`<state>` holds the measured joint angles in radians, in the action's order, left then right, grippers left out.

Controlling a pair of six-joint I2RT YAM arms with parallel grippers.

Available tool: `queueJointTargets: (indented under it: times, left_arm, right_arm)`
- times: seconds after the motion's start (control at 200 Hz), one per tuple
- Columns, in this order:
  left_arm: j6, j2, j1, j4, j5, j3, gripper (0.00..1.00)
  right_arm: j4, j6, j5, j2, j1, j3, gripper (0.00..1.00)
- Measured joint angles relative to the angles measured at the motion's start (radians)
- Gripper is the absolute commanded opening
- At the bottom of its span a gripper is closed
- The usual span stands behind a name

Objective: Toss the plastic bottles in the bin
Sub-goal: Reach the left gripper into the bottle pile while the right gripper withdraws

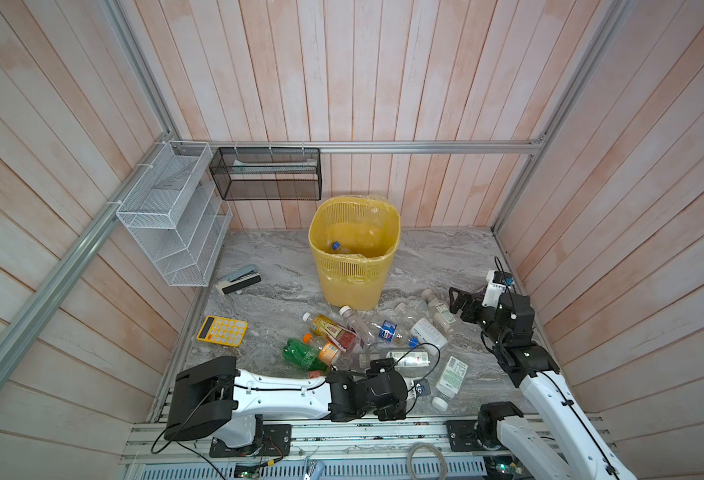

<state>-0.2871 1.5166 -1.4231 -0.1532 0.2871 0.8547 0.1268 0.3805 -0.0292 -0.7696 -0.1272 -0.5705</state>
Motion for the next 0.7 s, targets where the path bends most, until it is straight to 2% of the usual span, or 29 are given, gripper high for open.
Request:
queueJointTargets:
  times: [0.25,0.7]
  left_arm:
    - [-0.085,0.08,0.018,-0.042,-0.069,0.046,0.89]
    - [-0.113,0.209,0.04,-0.095,-0.149,0.083,0.84]
  right_arm:
    - [-0.011,-0.014,-0.022,-0.06,0.013,0.0,0.99]
    - [-0.048,-0.015,-0.044,-0.1,0.027,0.0,0.99]
